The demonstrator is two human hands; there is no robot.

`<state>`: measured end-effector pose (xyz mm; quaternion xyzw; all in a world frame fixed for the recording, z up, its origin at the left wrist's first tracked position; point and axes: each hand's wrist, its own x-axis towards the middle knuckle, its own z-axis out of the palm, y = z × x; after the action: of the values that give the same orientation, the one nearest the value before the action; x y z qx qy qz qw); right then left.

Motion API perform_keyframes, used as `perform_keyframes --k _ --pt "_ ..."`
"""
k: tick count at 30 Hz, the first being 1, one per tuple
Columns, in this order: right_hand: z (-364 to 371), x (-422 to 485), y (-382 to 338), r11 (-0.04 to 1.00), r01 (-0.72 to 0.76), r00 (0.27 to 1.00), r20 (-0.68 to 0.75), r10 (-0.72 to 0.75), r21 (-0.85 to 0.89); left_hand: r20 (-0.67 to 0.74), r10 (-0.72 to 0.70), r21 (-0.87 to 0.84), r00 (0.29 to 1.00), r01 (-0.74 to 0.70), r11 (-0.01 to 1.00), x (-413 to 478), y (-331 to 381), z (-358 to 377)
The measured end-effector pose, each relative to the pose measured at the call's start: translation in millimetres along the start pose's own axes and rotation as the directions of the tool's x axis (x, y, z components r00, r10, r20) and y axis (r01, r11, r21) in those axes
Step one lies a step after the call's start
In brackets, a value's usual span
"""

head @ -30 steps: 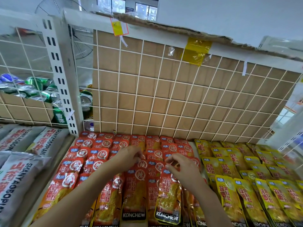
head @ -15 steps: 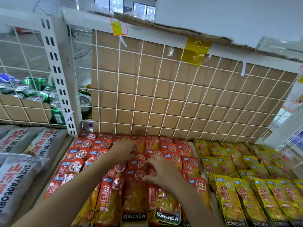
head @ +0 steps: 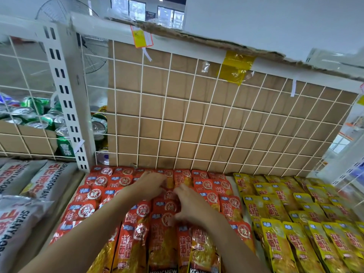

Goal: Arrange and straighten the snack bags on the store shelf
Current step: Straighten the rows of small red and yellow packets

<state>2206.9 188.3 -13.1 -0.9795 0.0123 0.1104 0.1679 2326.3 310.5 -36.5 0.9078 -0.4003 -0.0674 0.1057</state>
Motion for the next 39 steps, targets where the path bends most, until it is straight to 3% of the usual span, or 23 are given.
perform_keyframes --k 3,14,19,28,35,39 --pt "-2.8 2.3 -0.5 0.999 0.006 1.000 0.014 -0.006 0.051 -0.080 -0.033 -0.080 0.996 0.027 0.996 4.7 -4.5 -1.8" --pt "-3.5 13.3 4.5 0.958 -0.019 0.999 0.037 0.009 0.286 -0.063 -0.075 -0.220 0.995 0.059 0.974 18.5 -18.3 4.3" --pt "-9.9 25.1 10.4 0.943 -0.059 0.994 -0.064 0.084 0.327 -0.091 -0.051 -0.290 0.995 0.023 0.957 20.0 -20.3 1.3" --pt "-9.1 40.4 10.3 0.937 -0.126 0.992 0.021 0.126 0.325 -0.064 0.017 -0.420 0.998 -0.042 0.906 21.5 -28.1 -0.4" --pt "-7.4 40.8 9.7 0.942 -0.064 0.997 -0.019 0.074 0.330 -0.087 0.020 -0.470 0.996 -0.059 0.881 22.4 -30.9 -1.4" --pt "-7.7 35.4 8.8 0.959 -0.035 0.993 -0.100 0.066 0.281 -0.194 -0.038 -0.490 0.980 -0.063 0.869 14.6 -35.9 -4.6"
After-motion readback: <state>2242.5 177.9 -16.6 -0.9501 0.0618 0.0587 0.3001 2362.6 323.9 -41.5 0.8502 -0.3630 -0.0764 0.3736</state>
